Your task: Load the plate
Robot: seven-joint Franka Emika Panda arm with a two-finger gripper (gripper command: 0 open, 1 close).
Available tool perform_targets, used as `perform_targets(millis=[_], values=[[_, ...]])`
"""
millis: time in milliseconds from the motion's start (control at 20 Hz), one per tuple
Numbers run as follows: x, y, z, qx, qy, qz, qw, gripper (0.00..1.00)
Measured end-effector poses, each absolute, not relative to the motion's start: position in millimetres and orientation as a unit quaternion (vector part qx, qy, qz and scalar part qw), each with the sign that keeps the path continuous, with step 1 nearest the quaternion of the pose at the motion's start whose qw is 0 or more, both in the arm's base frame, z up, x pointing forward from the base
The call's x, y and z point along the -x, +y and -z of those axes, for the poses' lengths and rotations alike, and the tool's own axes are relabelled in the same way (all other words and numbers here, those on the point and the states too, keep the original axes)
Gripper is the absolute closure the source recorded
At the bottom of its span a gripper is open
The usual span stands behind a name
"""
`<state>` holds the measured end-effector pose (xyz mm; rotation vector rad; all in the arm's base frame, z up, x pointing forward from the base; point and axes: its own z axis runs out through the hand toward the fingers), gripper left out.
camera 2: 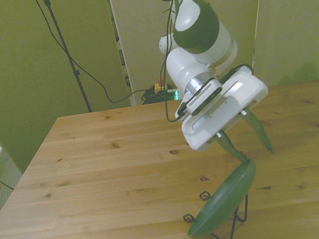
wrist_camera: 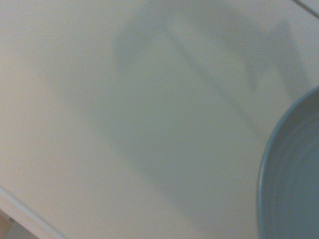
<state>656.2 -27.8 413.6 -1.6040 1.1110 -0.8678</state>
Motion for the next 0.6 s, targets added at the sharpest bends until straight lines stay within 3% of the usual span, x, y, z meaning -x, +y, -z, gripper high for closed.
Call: perform_targets(millis=[350, 600], values=[[-627, -7, -471, 0.659, 0.483, 0.334, 0.470, 0.00], [-575, 7, -459, 0.685, 0.528, 0.288, 0.410, 0.00]])
